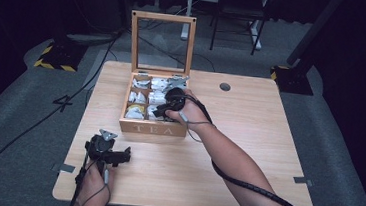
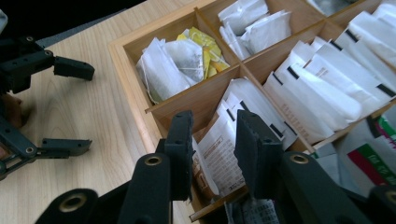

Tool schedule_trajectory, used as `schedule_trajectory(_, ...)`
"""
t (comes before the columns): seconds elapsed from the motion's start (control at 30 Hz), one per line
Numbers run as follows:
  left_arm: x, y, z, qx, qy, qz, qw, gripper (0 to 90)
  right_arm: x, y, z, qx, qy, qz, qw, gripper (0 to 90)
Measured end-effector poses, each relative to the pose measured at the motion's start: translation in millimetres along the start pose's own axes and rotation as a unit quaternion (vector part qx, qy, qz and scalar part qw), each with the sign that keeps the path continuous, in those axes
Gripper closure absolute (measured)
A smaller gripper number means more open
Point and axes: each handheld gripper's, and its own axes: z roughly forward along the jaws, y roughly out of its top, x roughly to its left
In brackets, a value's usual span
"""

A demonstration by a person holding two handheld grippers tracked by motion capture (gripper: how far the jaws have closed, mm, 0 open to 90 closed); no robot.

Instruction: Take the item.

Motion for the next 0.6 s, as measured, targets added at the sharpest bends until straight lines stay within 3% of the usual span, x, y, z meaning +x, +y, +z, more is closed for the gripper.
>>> schedule_trajectory(0.13, 0.1, 0.2, 0.2, 0.0, 0.0, 0.001, 1.0, 0.1, 1.6, -1.1, 5.1, 0.013, -0.003, -0.004, 0.9999, 71.6)
schedule_trajectory(0.23, 0.1, 0.2, 0.2, 0.0, 0.0, 0.001, 1.0, 0.0, 3.4, -2.3, 10.2, 0.034, -0.013, 0.006, 0.9993, 75.9)
schedule_trajectory(0.4, 0.2, 0.2, 0.2, 0.0, 0.001, 0.001, 1.0, 0.0, 5.7, -3.6, 17.9, 0.043, -0.013, 0.01, 0.999, 75.5)
schedule_trajectory(0.5, 0.2, 0.3, 0.3, 0.0, 0.0, 0.002, 1.0, 0.0, 4.0, -5.6, 21.0, 0.04, -0.012, 0.028, 0.9987, 75.3)
schedule_trajectory(0.6, 0.3, 0.4, 0.3, 0.0, 0.001, 0.002, 1.0, 0.0, 4.7, -6.1, 22.3, 0.047, -0.013, 0.029, 0.9984, 80.5)
